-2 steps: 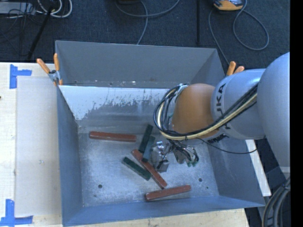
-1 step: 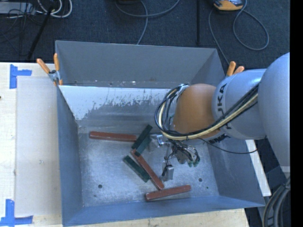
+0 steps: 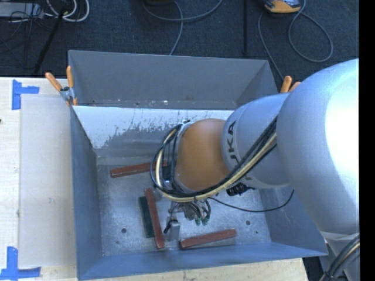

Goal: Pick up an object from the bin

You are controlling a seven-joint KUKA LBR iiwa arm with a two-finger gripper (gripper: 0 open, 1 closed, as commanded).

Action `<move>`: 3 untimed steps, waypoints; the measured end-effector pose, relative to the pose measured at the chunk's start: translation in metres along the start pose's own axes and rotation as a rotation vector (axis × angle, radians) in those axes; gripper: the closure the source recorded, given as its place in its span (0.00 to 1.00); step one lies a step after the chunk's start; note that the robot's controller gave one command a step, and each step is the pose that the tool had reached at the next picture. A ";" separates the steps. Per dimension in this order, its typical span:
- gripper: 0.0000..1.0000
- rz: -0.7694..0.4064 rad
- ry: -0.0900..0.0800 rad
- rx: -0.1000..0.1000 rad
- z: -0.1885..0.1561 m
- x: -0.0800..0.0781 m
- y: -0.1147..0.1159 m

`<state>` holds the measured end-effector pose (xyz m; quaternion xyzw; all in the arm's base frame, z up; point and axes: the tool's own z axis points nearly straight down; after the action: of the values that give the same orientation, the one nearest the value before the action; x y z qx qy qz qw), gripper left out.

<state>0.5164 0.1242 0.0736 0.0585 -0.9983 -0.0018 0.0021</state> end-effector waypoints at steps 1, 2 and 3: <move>0.00 0.047 -0.008 0.008 -0.043 0.001 -0.107; 0.00 -0.177 -0.010 0.009 -0.071 -0.067 -0.226; 0.00 -0.345 0.004 0.000 -0.033 0.043 -0.199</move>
Offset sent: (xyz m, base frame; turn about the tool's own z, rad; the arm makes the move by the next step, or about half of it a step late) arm 0.0103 -0.1014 0.0416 0.0387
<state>0.4967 -0.0784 0.1061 0.2292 -0.9734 -0.0018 0.0039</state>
